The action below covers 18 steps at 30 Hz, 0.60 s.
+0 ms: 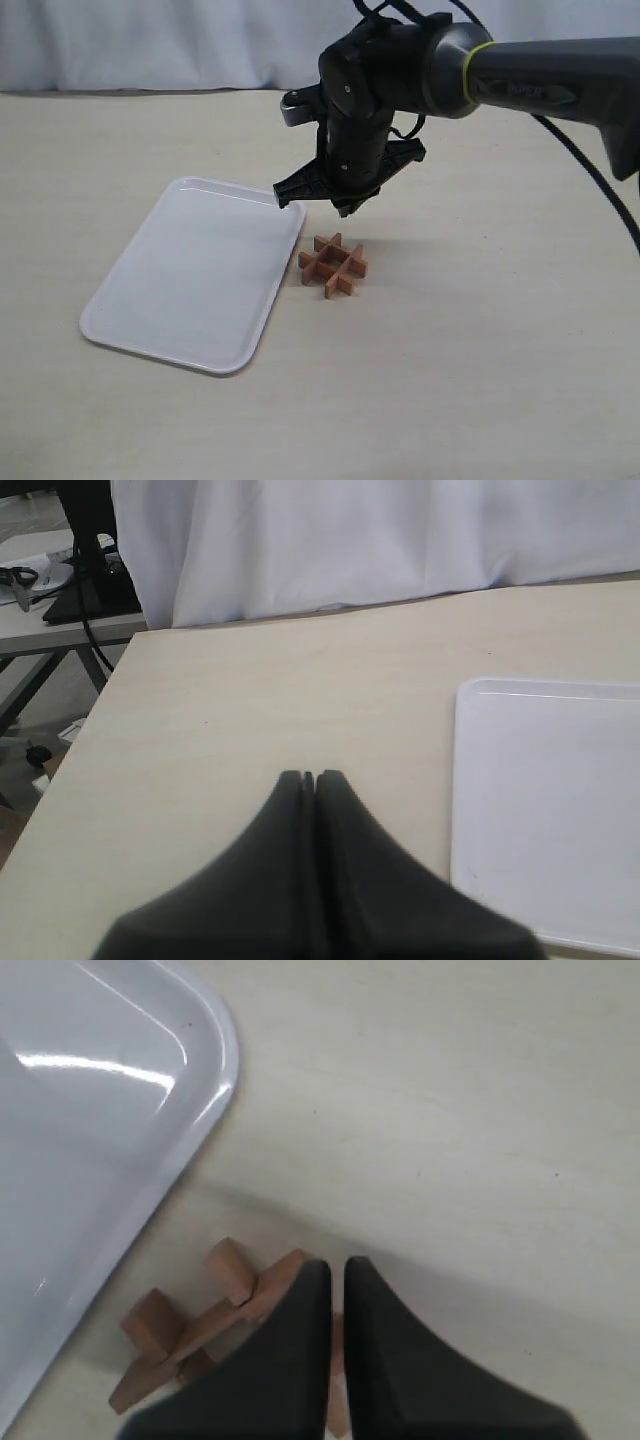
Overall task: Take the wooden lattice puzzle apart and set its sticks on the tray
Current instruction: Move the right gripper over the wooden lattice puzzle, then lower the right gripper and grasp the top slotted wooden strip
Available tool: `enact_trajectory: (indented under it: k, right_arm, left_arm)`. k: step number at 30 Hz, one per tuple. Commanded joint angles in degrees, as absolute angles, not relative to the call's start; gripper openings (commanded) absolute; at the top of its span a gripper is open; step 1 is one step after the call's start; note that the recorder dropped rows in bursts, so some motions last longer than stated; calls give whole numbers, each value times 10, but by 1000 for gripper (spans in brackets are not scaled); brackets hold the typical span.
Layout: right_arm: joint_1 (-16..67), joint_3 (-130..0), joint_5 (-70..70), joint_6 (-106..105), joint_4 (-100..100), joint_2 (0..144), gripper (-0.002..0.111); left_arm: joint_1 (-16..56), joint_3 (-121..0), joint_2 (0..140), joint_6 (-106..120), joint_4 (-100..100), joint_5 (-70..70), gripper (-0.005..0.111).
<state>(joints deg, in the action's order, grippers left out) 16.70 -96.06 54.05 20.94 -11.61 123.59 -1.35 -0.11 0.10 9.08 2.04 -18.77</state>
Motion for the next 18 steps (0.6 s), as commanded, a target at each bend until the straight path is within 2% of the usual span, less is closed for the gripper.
enact_trajectory:
  k: [1, 9, 16, 18]
  right_arm:
    - [167, -965, 546, 239, -123, 1245, 5]
    - [167, -965, 547, 336, -123, 1259, 5]
    - [168, -965, 537, 360, -112, 1263, 27]
    - [168, -965, 536, 371, -112, 1265, 29]
  left_arm:
    - [-12, 0, 0, 91, 21, -177, 0]
    - [-12, 0, 0, 91, 22, -177, 0]
    - [-12, 0, 0, 91, 22, -177, 0]
    - [-12, 0, 0, 91, 22, -177, 0]
